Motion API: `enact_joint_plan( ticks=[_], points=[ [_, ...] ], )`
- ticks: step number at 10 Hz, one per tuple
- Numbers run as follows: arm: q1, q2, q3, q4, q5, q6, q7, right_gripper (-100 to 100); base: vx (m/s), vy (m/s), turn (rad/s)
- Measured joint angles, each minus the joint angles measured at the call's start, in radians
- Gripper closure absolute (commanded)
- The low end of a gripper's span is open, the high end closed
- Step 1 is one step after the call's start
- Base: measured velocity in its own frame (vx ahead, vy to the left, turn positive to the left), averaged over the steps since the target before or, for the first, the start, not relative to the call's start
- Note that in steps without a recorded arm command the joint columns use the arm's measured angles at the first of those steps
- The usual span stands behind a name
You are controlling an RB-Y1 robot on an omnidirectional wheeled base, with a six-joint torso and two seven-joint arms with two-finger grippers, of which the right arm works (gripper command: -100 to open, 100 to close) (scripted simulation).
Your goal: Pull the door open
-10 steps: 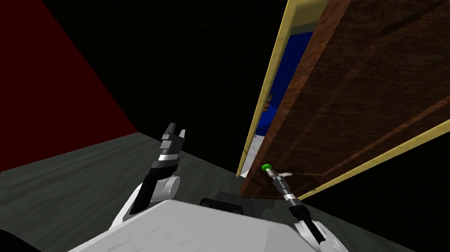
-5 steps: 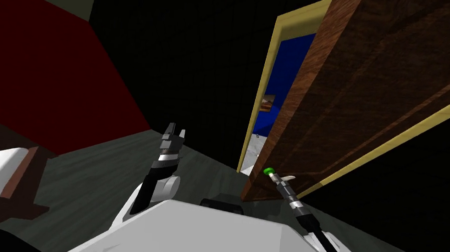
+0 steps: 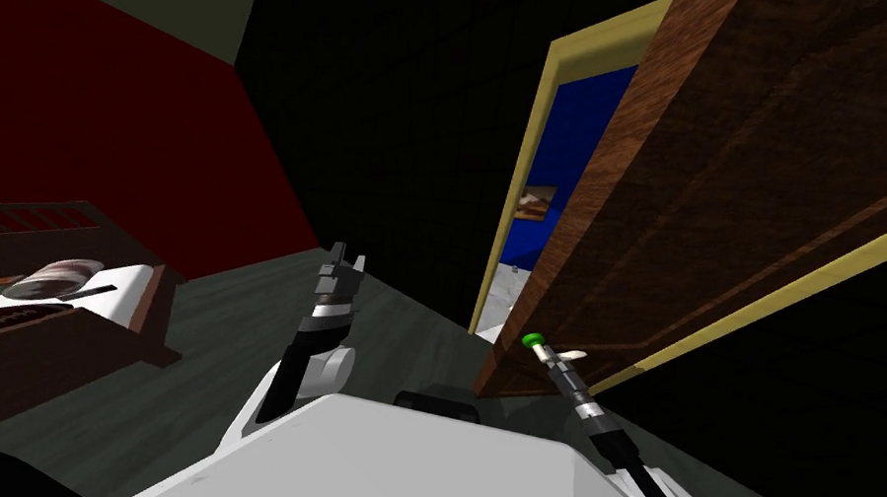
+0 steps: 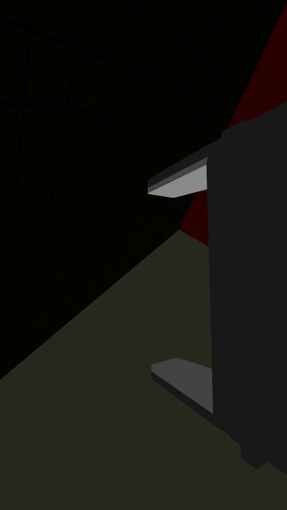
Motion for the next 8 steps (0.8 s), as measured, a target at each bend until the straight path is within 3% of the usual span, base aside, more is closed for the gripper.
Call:
enact_joint_plan(
  ticks=[5, 8],
  points=[
    [0.014, -0.010, 0.013, 0.044, -0.002, -0.063, -0.008, 100, -0.209, -0.115, 0.190],
    [0.025, -0.019, 0.017, 0.043, -0.005, -0.079, -0.013, 100, -0.127, -0.048, 0.049]
  ],
)
